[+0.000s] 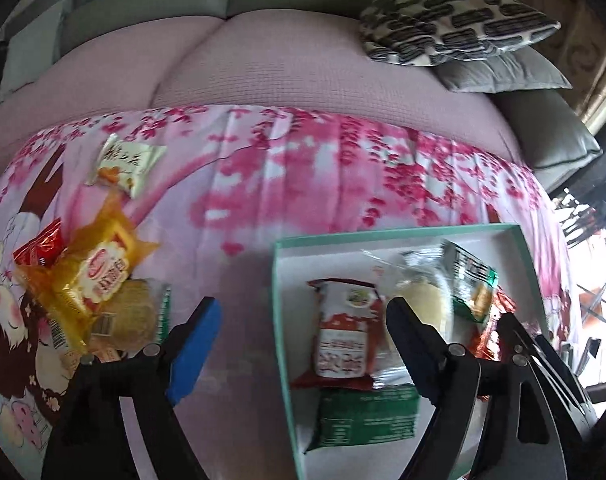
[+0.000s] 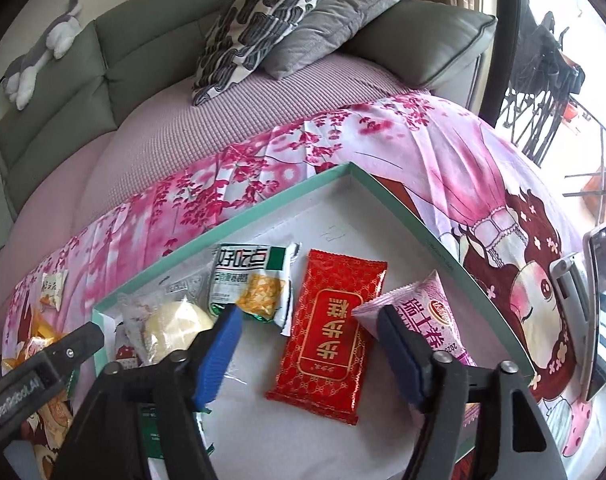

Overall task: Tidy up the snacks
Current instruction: 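Move both open tools back over the snack pile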

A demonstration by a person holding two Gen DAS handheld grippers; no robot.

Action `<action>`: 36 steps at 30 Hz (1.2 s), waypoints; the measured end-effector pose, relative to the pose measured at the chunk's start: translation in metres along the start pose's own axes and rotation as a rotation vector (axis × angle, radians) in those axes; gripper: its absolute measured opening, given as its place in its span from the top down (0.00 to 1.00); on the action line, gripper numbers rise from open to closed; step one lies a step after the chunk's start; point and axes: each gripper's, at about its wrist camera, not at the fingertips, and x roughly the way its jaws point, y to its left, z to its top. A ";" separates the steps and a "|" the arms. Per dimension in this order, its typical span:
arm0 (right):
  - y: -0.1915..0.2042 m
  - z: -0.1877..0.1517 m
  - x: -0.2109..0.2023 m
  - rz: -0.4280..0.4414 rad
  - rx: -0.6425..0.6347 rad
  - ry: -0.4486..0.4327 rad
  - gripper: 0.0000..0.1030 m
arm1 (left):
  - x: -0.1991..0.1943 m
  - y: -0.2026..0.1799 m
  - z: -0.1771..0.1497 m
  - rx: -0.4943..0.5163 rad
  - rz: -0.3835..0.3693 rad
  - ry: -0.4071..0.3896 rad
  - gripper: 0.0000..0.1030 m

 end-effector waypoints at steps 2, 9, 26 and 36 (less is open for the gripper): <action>0.004 -0.001 -0.002 0.000 -0.014 -0.013 0.17 | 0.000 0.005 0.000 -0.008 0.030 -0.008 0.17; 0.014 -0.001 -0.005 0.017 -0.037 -0.031 0.00 | -0.001 0.020 0.000 -0.038 0.063 -0.024 0.08; 0.043 -0.020 -0.017 0.046 -0.086 -0.002 0.00 | -0.034 0.060 -0.012 -0.087 0.158 -0.067 0.08; 0.094 -0.049 -0.034 0.155 -0.169 0.031 0.00 | -0.071 0.105 -0.025 -0.108 0.248 -0.130 0.08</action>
